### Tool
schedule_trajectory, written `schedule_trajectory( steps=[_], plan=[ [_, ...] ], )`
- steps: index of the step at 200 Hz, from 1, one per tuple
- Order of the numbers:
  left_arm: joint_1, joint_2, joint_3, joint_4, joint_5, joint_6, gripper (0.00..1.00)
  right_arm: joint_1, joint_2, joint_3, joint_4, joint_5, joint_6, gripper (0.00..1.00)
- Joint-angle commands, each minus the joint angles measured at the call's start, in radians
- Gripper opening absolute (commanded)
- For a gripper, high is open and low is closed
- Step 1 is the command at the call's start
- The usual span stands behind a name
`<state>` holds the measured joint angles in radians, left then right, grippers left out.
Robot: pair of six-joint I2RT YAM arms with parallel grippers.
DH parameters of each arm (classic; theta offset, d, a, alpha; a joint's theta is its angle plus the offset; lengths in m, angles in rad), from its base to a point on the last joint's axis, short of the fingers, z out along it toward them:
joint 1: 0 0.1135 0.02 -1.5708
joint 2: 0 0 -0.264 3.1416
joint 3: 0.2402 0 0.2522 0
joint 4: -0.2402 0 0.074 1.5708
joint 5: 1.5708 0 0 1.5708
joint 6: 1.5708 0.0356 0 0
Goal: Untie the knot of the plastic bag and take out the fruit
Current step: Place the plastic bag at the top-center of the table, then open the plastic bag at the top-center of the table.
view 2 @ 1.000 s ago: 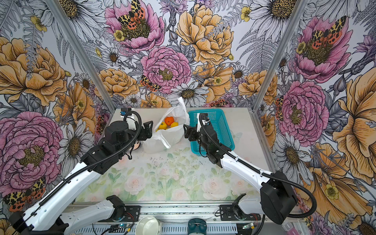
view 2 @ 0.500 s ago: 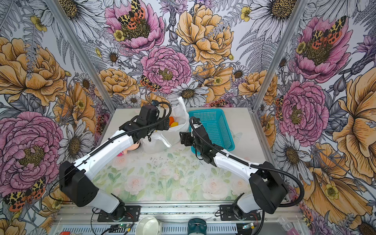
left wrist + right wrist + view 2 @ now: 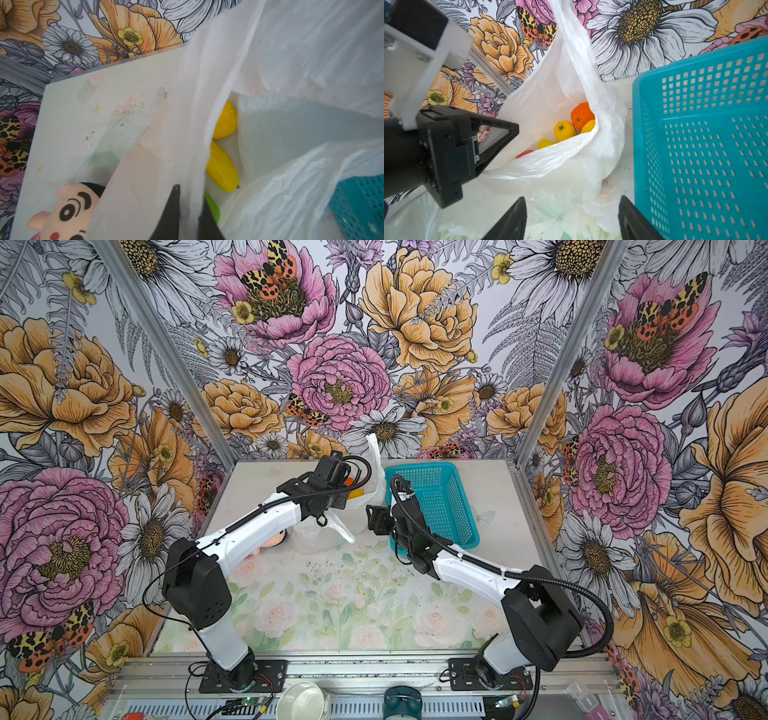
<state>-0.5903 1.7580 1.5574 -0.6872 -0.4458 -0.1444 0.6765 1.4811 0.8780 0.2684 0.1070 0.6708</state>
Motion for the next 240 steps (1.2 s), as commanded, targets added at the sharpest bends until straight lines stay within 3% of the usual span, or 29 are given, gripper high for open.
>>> schedule_trajectory(
  steps=[1,43,113,126,145,160,240],
  plan=[
    [-0.015,-0.008,0.02,-0.009,-0.031,0.001,0.04,0.01,0.026,-0.016,0.135,-0.013,0.091,0.68],
    [-0.032,-0.033,-0.006,-0.006,-0.013,-0.014,0.0,0.014,0.112,0.007,0.233,-0.033,0.211,0.67],
    [-0.042,-0.074,-0.029,-0.005,0.009,-0.014,0.0,0.011,0.295,0.157,0.193,-0.047,0.288,0.65],
    [-0.042,-0.085,-0.039,-0.001,0.01,-0.012,0.0,0.008,0.317,0.167,0.201,-0.054,0.291,0.55],
    [-0.032,-0.099,-0.059,0.017,0.031,-0.009,0.0,0.007,0.328,0.168,0.201,-0.056,0.293,0.18],
    [-0.013,-0.107,-0.07,0.029,0.052,-0.011,0.0,0.008,0.315,0.142,0.208,-0.043,0.291,0.0],
    [0.155,-0.093,-0.024,0.099,0.14,-0.019,0.0,0.063,0.081,-0.137,0.226,0.115,0.241,0.0]
  ],
)
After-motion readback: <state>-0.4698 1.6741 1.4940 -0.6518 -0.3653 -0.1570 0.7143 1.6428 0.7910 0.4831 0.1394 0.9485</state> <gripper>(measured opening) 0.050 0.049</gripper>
